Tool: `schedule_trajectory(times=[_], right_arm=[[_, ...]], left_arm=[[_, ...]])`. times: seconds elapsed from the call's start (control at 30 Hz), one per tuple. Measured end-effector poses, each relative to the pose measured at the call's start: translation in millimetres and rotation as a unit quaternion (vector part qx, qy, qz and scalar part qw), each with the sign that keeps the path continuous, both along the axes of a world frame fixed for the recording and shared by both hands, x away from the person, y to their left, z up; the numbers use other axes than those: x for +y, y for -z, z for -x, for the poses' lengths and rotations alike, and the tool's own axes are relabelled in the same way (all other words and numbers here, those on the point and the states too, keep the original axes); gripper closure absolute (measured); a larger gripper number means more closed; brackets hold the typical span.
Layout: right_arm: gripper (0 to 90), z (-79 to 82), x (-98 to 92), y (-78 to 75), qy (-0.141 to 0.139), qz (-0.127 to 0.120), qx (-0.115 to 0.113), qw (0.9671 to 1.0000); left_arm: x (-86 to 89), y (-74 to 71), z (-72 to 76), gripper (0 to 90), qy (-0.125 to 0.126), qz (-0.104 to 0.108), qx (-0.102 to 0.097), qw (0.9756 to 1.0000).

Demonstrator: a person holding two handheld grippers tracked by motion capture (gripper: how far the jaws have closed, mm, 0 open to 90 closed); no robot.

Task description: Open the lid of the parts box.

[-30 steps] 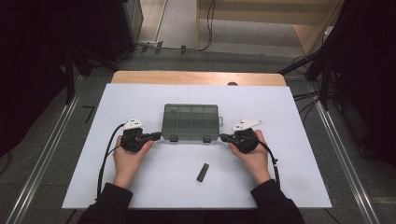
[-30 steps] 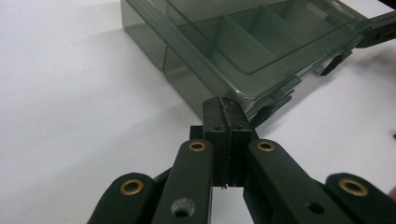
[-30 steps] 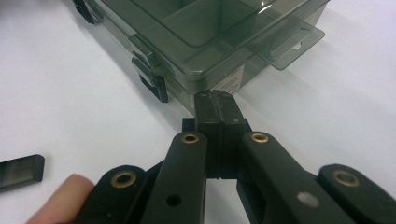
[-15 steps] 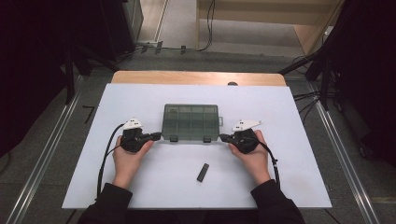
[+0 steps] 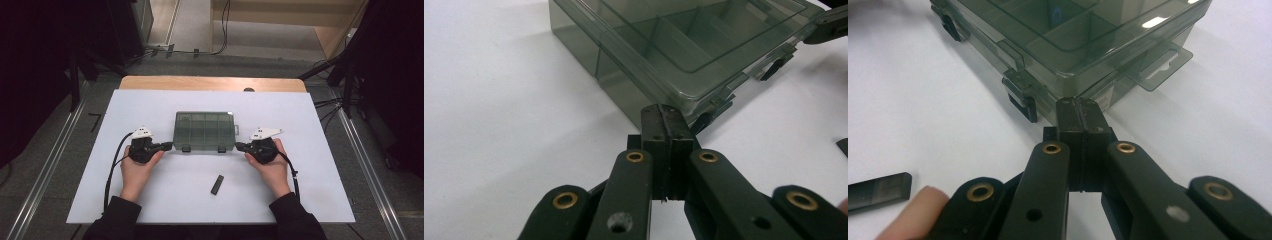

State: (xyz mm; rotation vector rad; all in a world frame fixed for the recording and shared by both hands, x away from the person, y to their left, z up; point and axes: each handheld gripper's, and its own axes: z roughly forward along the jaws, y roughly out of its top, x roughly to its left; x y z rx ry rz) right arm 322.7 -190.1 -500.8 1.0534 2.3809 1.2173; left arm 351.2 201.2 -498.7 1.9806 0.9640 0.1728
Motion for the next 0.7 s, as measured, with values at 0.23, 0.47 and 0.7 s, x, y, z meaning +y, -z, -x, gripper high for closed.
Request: schedule_trajectory(times=[0.23,0.47,0.7], right_arm=[[88.0,1.0,-0.6,-3.2,0.002,-0.008,-0.006,1.0],[88.0,2.0,-0.7,-6.4,0.003,-0.013,-0.01,0.9999],[88.0,2.8,-1.0,-10.1,0.002,-0.016,-0.017,0.9997]], left_arm=[[-0.2,-0.1,0.1,90.0,0.002,-0.001,-0.001,1.0],[0.2,-1.3,0.5,90.0,0.005,0.001,-0.004,1.0],[-1.8,-3.7,2.1,90.0,0.009,0.011,-0.013,0.9998]])
